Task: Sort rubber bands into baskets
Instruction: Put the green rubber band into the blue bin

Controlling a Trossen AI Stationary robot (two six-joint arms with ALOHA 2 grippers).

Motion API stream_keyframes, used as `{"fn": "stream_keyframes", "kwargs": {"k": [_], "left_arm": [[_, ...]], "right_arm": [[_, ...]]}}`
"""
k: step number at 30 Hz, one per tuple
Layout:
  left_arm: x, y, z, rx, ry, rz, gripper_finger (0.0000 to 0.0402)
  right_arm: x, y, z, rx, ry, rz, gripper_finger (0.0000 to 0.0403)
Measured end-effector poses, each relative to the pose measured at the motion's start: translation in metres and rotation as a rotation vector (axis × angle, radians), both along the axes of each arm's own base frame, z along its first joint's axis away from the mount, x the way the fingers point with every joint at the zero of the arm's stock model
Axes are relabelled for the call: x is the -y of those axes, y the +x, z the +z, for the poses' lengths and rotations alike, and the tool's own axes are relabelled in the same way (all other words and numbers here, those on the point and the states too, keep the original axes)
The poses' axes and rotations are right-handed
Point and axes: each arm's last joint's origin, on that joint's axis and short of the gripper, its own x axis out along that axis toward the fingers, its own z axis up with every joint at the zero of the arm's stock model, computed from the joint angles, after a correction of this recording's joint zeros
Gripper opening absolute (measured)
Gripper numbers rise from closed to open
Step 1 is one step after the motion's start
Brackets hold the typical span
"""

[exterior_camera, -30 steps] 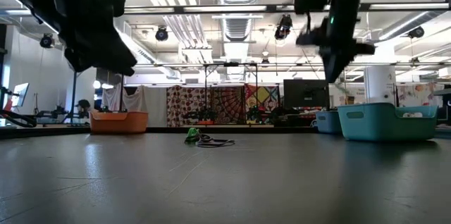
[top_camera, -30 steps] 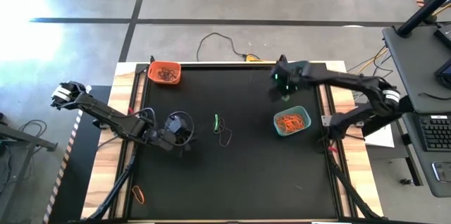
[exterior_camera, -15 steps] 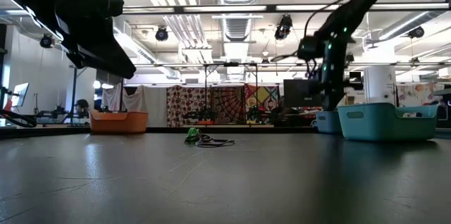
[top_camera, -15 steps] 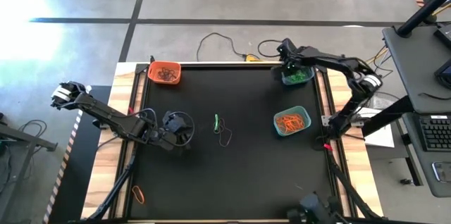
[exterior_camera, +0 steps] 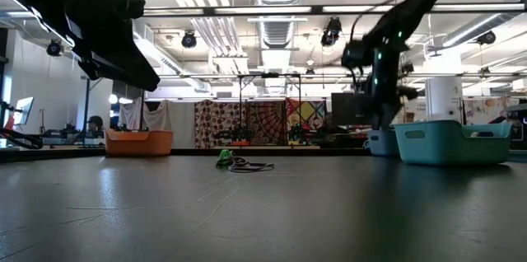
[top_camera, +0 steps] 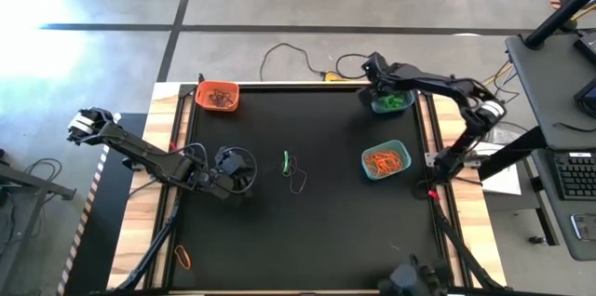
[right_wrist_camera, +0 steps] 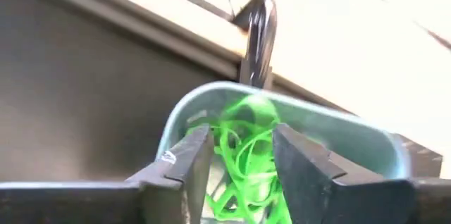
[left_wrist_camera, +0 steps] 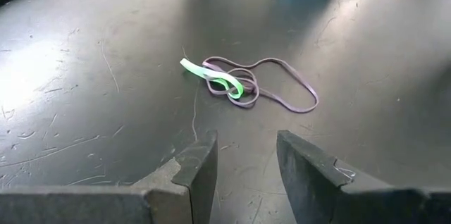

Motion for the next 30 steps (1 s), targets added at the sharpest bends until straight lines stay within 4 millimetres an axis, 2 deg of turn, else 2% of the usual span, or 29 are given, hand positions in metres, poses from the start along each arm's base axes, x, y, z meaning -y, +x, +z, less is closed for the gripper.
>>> {"fn": "stream_keyframes", "kwargs": {"k": [5,9,15,17,20,24,27,30], "left_arm": [[0.0,0.0,0.0,0.0,0.0,0.0,0.0131],[0.0,0.0,0.0,0.0,0.0,0.0,0.0131],[0.0,0.0,0.0,0.0,0.001,0.001,0.0131],[0.0,0.0,0.0,0.0,0.001,0.0,0.0131],[0.0,0.0,0.0,0.001,0.0,0.001,0.0131],[0.0,0.0,0.0,0.006,-0.002,0.001,0.0131],[0.0,0.001,0.001,0.011,-0.004,0.001,0.0131],[0.0,0.001,0.001,0.018,-0.007,0.001,0.0131]], "right_arm": [[-0.023,0.003,0.041,0.124,-0.094,0.031,0.0162],[-0.054,0.016,0.067,0.259,-0.114,0.144,0.0166],[-0.114,0.051,0.086,0.447,-0.007,0.545,0.0158],[-0.135,0.066,0.085,0.496,0.026,0.637,0.0155],[-0.165,0.092,0.08,0.579,0.054,0.683,0.0153],[-0.198,0.129,0.056,0.65,0.102,0.659,0.0156],[-0.21,0.156,0.035,0.641,0.142,0.604,0.0162],[-0.21,0.181,0.016,0.604,0.144,0.557,0.0168]]}}
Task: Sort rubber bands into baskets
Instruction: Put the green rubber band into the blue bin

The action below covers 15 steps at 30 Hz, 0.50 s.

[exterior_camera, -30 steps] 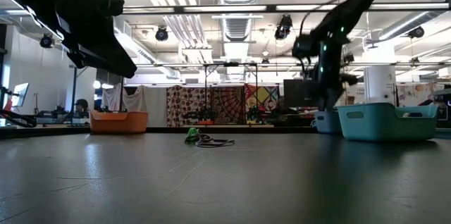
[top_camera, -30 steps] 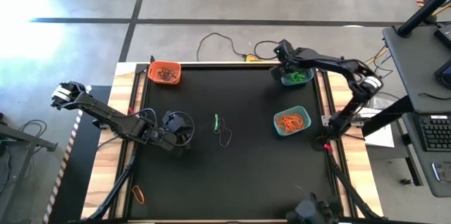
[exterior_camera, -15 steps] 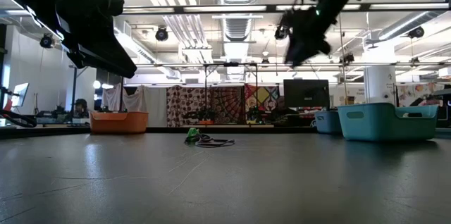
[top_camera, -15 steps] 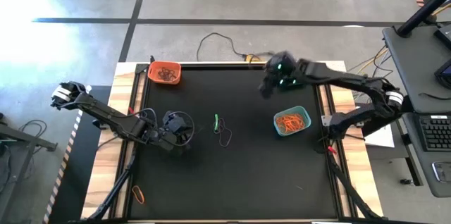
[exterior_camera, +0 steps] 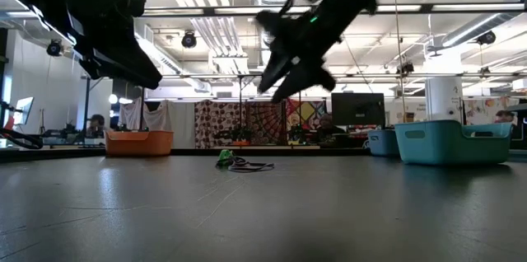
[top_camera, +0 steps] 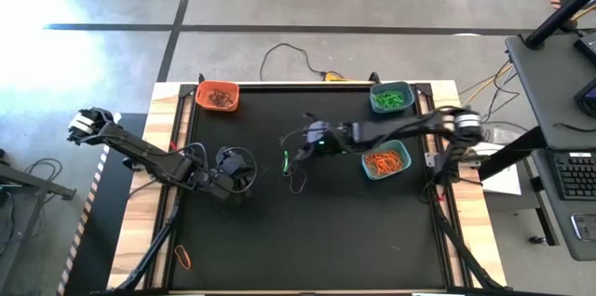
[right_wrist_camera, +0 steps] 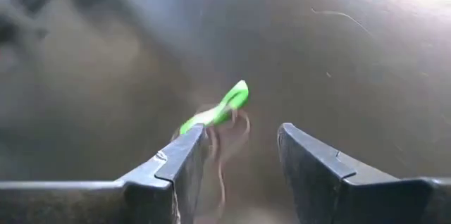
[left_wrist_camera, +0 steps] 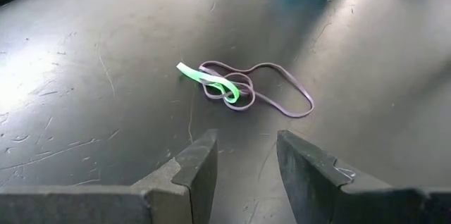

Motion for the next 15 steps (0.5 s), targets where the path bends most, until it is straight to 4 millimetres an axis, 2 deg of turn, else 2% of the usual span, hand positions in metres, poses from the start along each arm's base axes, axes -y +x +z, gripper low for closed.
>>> {"fn": "stream_keyframes", "kwargs": {"k": [3,8,15], "left_arm": [[0.0,0.001,0.001,0.008,-0.003,0.0,0.0131],[0.0,0.001,0.001,0.017,-0.007,0.0,0.0131],[0.001,0.001,0.001,0.018,-0.008,0.0,0.0131]], "right_arm": [[0.003,0.026,-0.014,-0.024,0.0,-0.01,0.0173],[0.01,0.06,-0.026,-0.081,-0.003,-0.037,0.0172],[0.016,0.083,-0.051,-0.294,0.009,-0.039,0.0171]]}}
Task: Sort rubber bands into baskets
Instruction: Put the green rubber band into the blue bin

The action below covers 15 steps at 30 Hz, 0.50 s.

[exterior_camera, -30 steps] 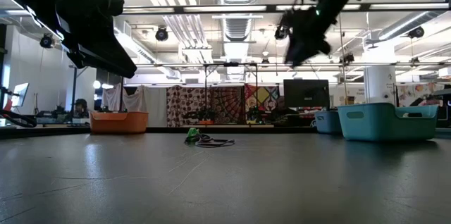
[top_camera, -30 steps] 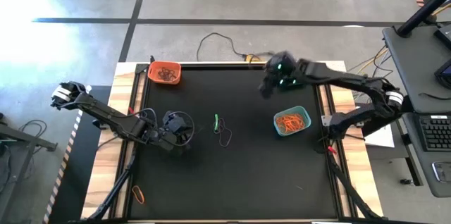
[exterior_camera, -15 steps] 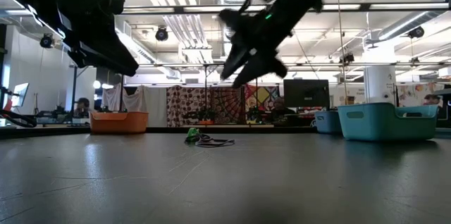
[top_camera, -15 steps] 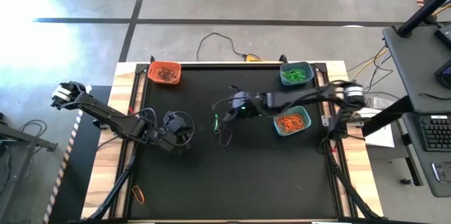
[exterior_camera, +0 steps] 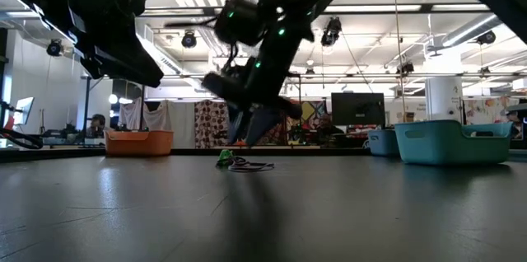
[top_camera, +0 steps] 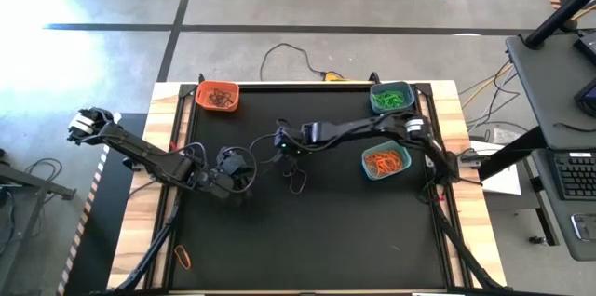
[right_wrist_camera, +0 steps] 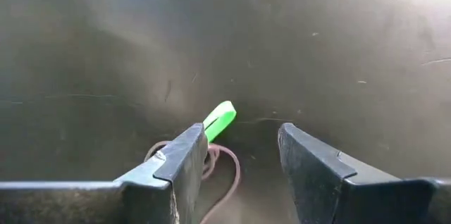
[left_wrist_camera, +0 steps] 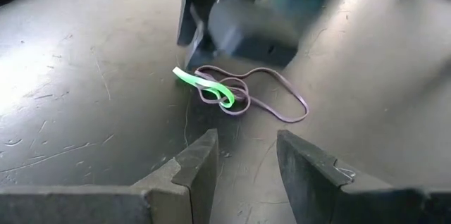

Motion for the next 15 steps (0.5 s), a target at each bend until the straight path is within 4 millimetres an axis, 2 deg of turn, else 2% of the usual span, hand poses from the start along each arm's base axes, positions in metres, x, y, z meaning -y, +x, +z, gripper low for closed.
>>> {"fn": "stream_keyframes", "kwargs": {"k": [5,9,15], "left_arm": [[0.0,0.0,0.001,0.007,-0.003,0.0,0.0131],[0.0,0.001,0.001,0.012,-0.005,0.0,0.0131],[0.0,0.001,0.001,0.019,-0.007,0.0,0.0131]], "right_arm": [[0.003,0.014,-0.016,-0.045,0.029,0.007,0.0171],[0.005,0.022,-0.017,-0.027,0.029,0.008,0.0171],[0.007,0.022,-0.017,-0.026,0.021,0.02,0.0171]]}}
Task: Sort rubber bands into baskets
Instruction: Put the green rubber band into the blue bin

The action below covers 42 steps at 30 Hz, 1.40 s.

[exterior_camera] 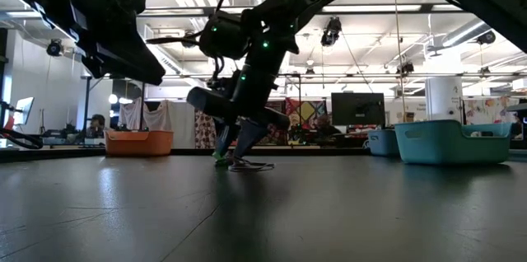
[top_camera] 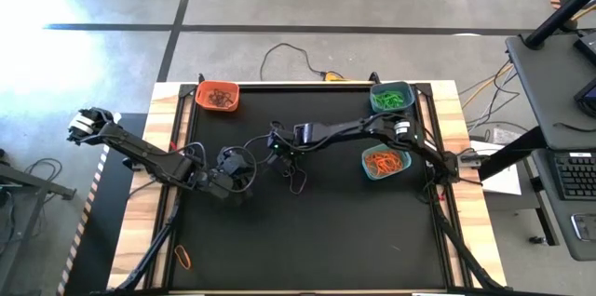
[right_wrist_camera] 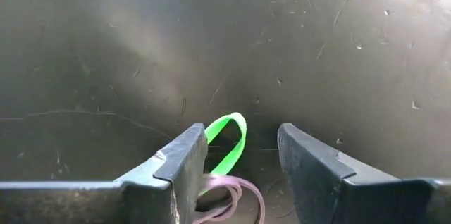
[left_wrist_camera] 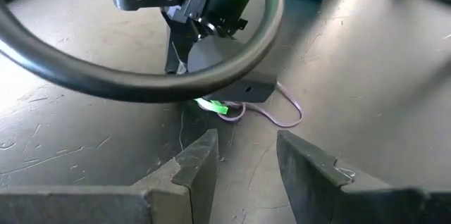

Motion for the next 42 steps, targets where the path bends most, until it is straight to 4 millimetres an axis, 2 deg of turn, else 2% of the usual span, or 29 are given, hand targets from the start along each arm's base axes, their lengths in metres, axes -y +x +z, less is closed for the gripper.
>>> {"fn": "stream_keyframes", "kwargs": {"k": [3,6,14,20,25,31,35,39,42], "left_arm": [[0.0,0.0,0.0,0.003,-0.001,0.0,0.0131],[0.0,0.0,0.0,0.002,-0.001,0.0,0.0131],[0.0,0.0,0.0,0.002,-0.001,0.0,0.0131],[0.0,0.0,0.0,0.002,-0.001,0.0,0.0131],[0.0,0.0,0.0,0.004,-0.002,0.0,0.0131],[0.001,0.001,0.001,0.017,-0.007,-0.001,0.0131],[0.001,0.001,0.002,0.022,-0.009,-0.001,0.0131],[0.001,0.002,0.002,0.028,-0.012,-0.001,0.0131],[0.001,0.002,0.003,0.034,-0.014,-0.001,0.0131]], "right_arm": [[0.003,-0.001,-0.001,-0.006,-0.009,0.017,0.0164],[0.008,-0.002,-0.003,-0.012,-0.004,0.005,0.0138],[0.013,-0.003,-0.004,-0.008,0.001,-0.003,0.0023],[0.013,-0.005,0.004,-0.006,0.011,0.0,0.001],[0.018,-0.013,0.045,0.063,-0.023,-0.019,0.0009],[0.024,-0.041,0.103,0.048,-0.159,-0.049,0.0009],[0.025,-0.074,0.144,-0.021,-0.265,-0.09,0.0009],[0.032,-0.112,0.165,-0.189,-0.381,-0.178,0.0009],[0.042,-0.138,0.175,-0.229,-0.387,-0.226,0.0009]]}}
